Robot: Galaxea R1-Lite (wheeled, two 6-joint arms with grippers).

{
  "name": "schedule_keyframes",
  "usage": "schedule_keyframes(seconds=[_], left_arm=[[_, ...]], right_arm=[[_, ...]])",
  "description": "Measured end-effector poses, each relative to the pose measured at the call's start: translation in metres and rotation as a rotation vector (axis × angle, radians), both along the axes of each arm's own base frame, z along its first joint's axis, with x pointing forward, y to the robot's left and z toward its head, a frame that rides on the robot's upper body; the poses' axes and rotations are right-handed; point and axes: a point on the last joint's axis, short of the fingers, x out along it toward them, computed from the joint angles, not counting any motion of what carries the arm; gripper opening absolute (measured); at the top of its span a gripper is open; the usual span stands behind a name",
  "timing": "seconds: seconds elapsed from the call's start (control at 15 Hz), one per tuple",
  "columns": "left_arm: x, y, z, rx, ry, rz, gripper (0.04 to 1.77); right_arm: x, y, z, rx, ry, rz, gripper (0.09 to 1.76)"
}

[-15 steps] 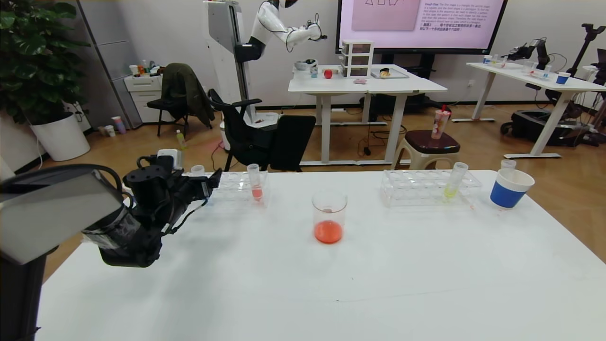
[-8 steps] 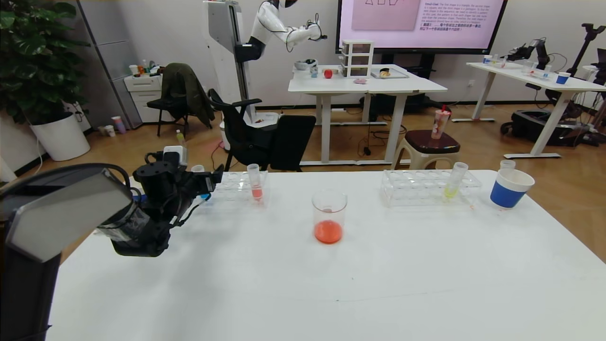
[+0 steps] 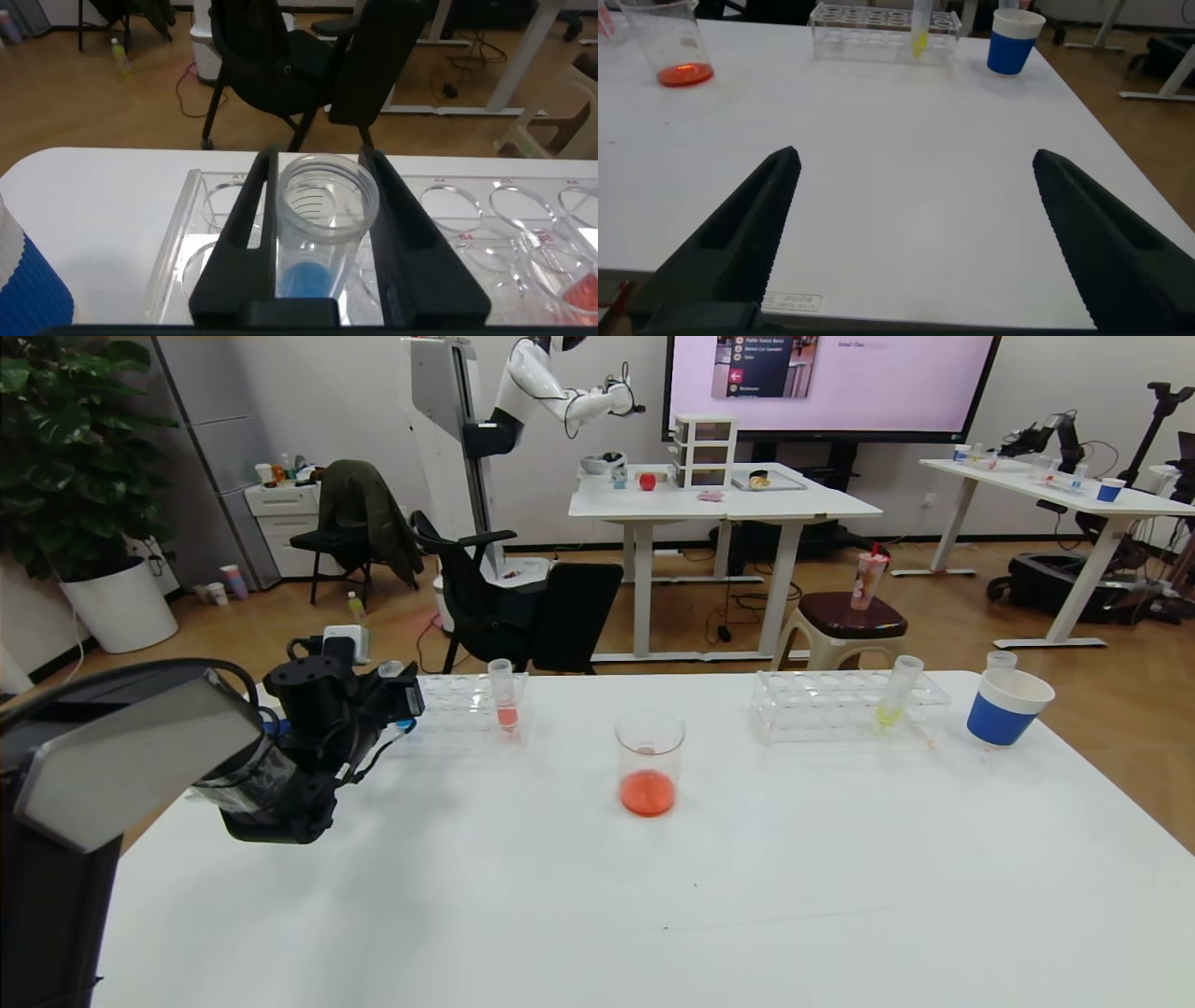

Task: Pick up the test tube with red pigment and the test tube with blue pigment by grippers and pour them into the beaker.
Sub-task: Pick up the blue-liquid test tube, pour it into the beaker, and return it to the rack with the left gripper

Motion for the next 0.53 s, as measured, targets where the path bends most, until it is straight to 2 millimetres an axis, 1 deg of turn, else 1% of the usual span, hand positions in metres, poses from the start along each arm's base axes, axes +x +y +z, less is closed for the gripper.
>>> schedule_keyframes(seconds=[0.13,0.27,0.4,0.53], left_arm=[[0.0,0.0,0.003,0.0,-0.003,-0.001,0.53],[-0.001,-0.001,0.011,0.0,0.0,-0.002,0.53],[-0.001,-0.002,0.027,0.001,0.011,-0.004,0.53],[-0.003,-0.003,0.05,0.002,0.013,-0.008,0.53]], right_arm=[[0.0,0.0,0.0,0.0,0.0,0.0,1.74],[0.0,0.0,0.0,0.0,0.0,0.0,1.74],[0.0,0.0,0.0,0.0,0.0,0.0,1.74],[0.0,0.0,0.0,0.0,0.0,0.0,1.74]])
